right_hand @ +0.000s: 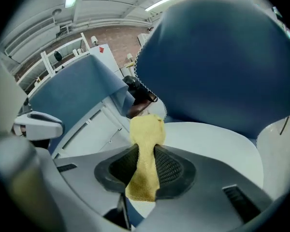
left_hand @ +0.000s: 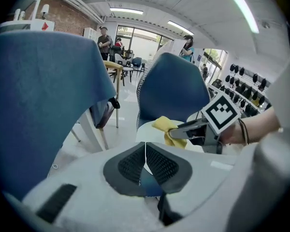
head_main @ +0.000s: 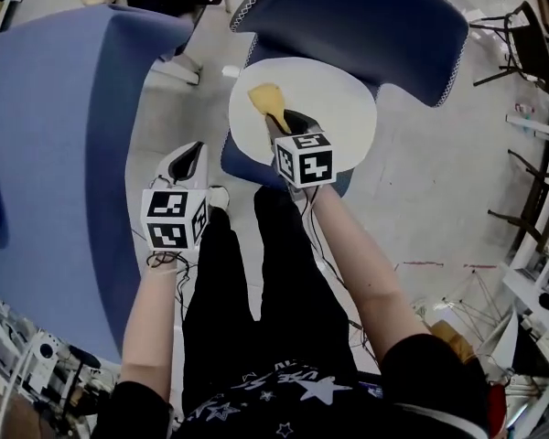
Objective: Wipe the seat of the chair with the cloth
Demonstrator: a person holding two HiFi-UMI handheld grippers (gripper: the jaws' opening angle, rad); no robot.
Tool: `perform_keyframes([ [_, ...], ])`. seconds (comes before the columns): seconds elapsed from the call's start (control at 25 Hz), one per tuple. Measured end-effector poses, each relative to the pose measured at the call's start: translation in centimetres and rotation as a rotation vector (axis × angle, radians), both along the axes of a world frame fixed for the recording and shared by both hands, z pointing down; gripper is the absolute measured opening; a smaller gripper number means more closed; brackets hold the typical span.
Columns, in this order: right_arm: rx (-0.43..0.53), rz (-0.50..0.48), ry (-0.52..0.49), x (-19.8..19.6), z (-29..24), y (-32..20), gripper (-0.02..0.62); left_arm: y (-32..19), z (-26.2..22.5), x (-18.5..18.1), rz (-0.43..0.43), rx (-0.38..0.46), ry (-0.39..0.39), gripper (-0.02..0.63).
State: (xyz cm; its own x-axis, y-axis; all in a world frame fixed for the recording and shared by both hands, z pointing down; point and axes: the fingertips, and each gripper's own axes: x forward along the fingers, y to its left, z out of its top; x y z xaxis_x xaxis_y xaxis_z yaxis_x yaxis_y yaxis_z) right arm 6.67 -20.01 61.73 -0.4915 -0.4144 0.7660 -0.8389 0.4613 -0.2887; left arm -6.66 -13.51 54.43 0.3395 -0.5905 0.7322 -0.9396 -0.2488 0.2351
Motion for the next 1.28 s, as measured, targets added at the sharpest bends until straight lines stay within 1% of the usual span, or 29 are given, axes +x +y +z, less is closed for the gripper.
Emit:
perform_keyframes([
  [0.12, -0.007, 0.011, 0.029, -1.2, 2.7, -2.3, 0.101, -0.5, 2.7, -0.5, -0.006, -0.032, 0.010, 0.021],
  [0.24, -0.011, 0.018, 0.034, -2.4, 4.4, -4.1, 0.101, -1.0, 4.6, -0.8, -0.007, -0.054, 0.013, 0.021],
  [0.36, -0.017, -0.012, 0.031, -3.8, 5.6, -5.3, 0.101, -1.6, 5.7, -0.5, 0.006, -0.067, 0.017, 0.021],
  [0.52, -0.055, -0.058, 0.075, -5.1, 8.5, -5.9, 0.101, -2.3, 6.8, -0.3, 0.023, -0.087, 0.021, 0.021],
  [0.6, -0.071, -0.057, 0.085, -5.2, 9.2, -6.1, 0.101, -2.4, 6.5, -0.1, 0.027, -0.091, 0.020, 0.021],
  [0.8, -0.077, 0.001, 0.099, -3.0, 9.2, -7.2, 0.101, -3.1, 6.3, 0.9, 0.053, -0.091, 0.012, 0.021],
  [0.92, -0.073, 0.032, 0.104, -1.2, 9.1, -7.9, 0.101, -3.3, 6.6, 1.1, 0.072, -0.095, -0.007, 0.021],
  [1.04, -0.077, 0.081, 0.118, 2.1, 9.3, -8.8, 0.101, -3.7, 7.0, 2.3, 0.126, -0.095, -0.036, 0.021],
  [1.12, -0.083, 0.115, 0.114, 4.5, 9.3, -9.1, 0.101, -3.8, 7.3, 3.4, 0.166, -0.100, -0.037, 0.021],
  [1.28, -0.085, 0.186, 0.126, 9.8, 9.5, -9.4, 0.101, -4.1, 7.8, 5.3, 0.196, -0.119, -0.030, 0.021],
])
